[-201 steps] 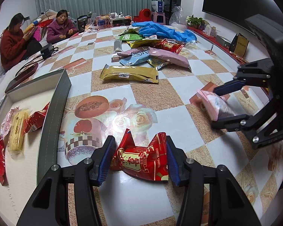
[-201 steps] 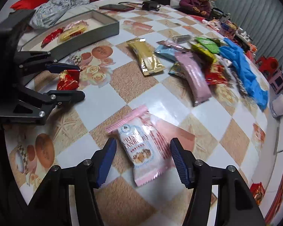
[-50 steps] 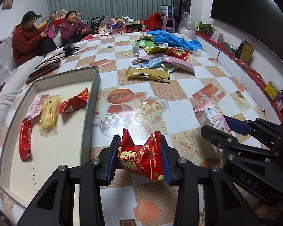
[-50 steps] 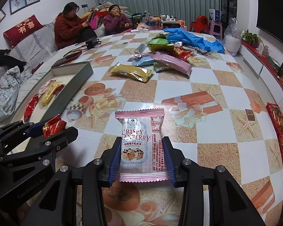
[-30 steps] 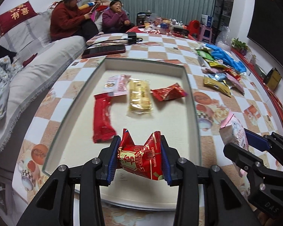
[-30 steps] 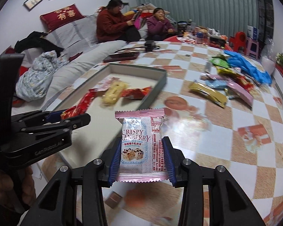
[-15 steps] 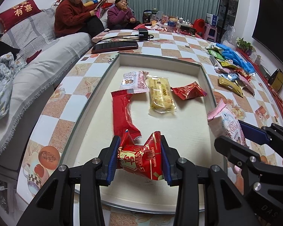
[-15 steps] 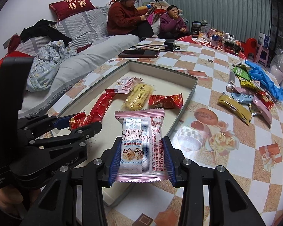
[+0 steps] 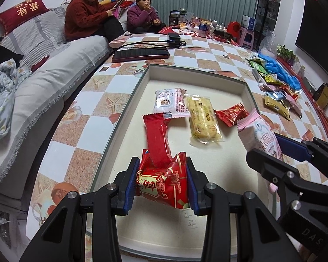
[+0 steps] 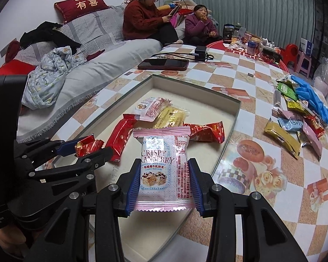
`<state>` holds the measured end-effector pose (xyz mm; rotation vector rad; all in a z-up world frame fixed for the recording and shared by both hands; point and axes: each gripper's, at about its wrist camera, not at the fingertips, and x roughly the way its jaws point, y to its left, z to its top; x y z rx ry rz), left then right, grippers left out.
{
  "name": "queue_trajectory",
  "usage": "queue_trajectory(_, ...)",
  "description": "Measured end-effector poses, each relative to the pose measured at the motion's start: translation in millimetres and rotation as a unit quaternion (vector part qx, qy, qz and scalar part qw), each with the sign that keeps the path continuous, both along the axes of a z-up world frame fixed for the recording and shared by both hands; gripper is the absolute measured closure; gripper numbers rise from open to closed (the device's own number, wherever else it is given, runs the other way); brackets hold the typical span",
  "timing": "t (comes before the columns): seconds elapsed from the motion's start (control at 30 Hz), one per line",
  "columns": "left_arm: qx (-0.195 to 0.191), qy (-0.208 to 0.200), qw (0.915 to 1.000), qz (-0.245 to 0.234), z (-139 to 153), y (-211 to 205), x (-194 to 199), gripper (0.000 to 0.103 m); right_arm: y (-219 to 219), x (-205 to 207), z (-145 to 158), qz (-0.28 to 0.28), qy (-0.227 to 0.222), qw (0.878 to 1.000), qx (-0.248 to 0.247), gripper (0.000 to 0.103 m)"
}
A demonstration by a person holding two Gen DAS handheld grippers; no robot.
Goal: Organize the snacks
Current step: 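Lower both held snacks over the inside of the box lid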
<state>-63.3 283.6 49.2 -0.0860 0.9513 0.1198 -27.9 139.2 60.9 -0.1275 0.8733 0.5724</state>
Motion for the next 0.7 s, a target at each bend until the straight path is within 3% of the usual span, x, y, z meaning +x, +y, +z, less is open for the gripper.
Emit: queue_trajectory(0.7, -0.006, 0.017, 0.9998, 0.000, -11.7, 3.4, 18.1, 0.060, 4.8, 34.2, -4.7, -0.014, 0.025, 1.000, -0.003, 0.060)
